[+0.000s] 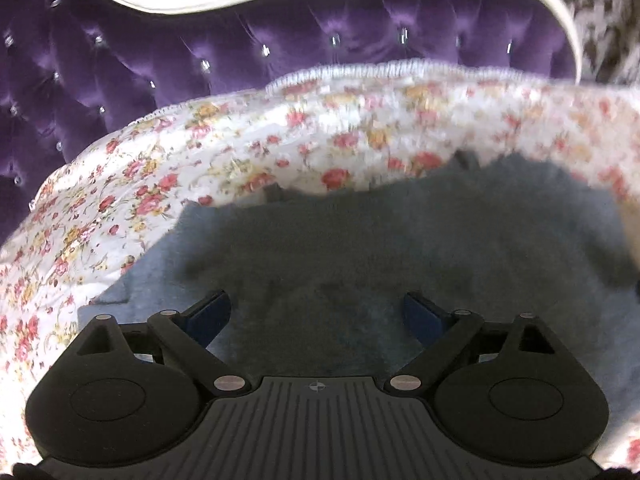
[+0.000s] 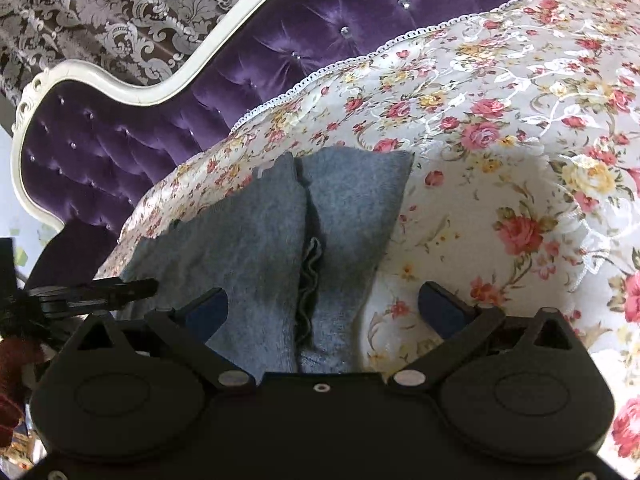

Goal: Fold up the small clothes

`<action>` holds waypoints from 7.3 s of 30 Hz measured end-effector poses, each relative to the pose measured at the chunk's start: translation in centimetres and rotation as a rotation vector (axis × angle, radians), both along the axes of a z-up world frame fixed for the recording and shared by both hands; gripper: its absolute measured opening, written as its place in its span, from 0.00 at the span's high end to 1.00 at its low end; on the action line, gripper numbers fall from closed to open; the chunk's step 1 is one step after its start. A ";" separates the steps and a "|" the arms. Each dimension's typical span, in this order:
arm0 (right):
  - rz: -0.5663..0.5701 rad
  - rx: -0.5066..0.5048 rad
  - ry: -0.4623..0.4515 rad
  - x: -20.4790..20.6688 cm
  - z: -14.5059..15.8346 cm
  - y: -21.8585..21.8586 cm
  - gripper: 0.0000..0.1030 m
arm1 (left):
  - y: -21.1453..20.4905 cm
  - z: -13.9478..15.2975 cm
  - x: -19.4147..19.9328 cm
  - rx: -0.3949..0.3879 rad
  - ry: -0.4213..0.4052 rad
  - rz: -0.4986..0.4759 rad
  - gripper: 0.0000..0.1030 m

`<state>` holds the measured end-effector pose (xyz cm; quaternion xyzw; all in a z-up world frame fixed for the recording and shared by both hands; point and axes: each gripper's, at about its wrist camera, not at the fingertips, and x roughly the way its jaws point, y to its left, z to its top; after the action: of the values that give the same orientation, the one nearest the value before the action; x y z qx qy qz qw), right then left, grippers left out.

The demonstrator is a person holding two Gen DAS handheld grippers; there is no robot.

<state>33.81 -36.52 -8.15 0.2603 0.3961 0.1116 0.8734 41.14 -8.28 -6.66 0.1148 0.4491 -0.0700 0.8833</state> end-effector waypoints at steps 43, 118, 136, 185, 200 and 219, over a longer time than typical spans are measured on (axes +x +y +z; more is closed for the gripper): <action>0.037 0.314 0.106 3.5 -3.0 -0.8 0.73 | 2.4 0.0 -1.9 -0.123 0.029 -0.002 0.11; 0.318 -0.139 -0.096 7.7 10.6 23.5 0.41 | 12.9 2.1 -20.9 -0.307 -0.188 0.089 0.09; 0.335 -0.403 -0.111 5.8 2.8 23.9 0.34 | 14.4 -1.6 -10.2 -0.158 -0.109 0.213 0.06; 0.288 -0.243 -0.223 5.5 4.5 20.3 0.23 | 20.0 0.6 -2.5 -0.688 0.021 0.216 0.82; 0.283 -0.112 -0.160 8.2 3.9 19.0 0.21 | 23.6 -0.3 -7.4 -0.734 0.007 0.199 0.21; 0.299 0.179 -0.046 12.1 0.1 19.2 0.08 | 18.6 -1.8 -6.3 -0.781 0.099 0.098 0.06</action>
<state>45.88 -17.28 -8.08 0.2725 0.3991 0.2810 0.8292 34.85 10.34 -8.44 -0.2550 0.4356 -0.1988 0.8401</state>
